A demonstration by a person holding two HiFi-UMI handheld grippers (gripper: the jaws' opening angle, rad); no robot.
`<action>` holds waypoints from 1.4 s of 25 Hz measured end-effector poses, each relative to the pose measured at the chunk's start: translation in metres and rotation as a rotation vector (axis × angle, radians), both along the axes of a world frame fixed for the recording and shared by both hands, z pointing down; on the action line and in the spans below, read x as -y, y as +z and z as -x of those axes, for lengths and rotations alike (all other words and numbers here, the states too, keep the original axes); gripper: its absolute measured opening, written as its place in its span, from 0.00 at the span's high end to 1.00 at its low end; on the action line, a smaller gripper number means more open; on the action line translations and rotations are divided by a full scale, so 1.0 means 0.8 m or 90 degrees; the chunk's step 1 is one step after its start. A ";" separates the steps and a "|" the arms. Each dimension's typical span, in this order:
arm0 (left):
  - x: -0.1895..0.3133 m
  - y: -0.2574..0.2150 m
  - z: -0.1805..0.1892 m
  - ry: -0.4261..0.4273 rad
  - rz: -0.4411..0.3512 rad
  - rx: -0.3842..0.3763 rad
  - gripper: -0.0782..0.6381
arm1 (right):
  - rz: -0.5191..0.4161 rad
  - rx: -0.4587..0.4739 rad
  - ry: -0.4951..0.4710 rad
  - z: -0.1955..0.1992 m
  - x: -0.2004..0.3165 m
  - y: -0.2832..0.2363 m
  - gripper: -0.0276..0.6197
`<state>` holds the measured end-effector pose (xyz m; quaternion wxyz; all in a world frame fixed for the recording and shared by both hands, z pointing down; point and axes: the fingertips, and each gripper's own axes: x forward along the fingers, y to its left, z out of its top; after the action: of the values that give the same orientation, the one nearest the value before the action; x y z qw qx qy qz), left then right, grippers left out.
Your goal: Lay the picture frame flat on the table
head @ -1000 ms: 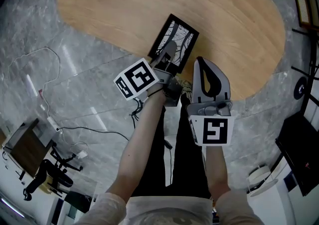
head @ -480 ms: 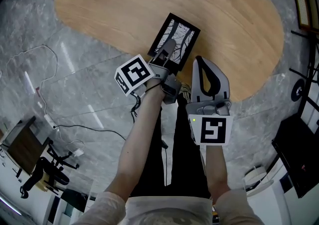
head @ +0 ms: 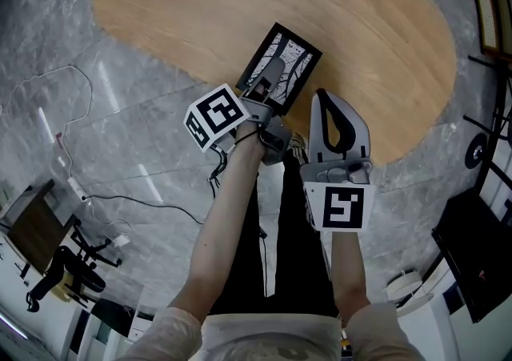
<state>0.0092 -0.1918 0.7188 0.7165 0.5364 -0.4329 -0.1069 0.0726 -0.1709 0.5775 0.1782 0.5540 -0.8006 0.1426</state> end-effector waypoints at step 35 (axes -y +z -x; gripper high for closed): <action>-0.044 -0.005 0.050 -0.069 0.114 0.133 0.12 | -0.018 -0.018 -0.049 0.023 0.004 -0.018 0.95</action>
<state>-0.0308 -0.1564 0.7146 0.7059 0.4544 -0.5411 -0.0499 0.0539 -0.1741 0.5630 0.1869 0.5271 -0.8208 0.1165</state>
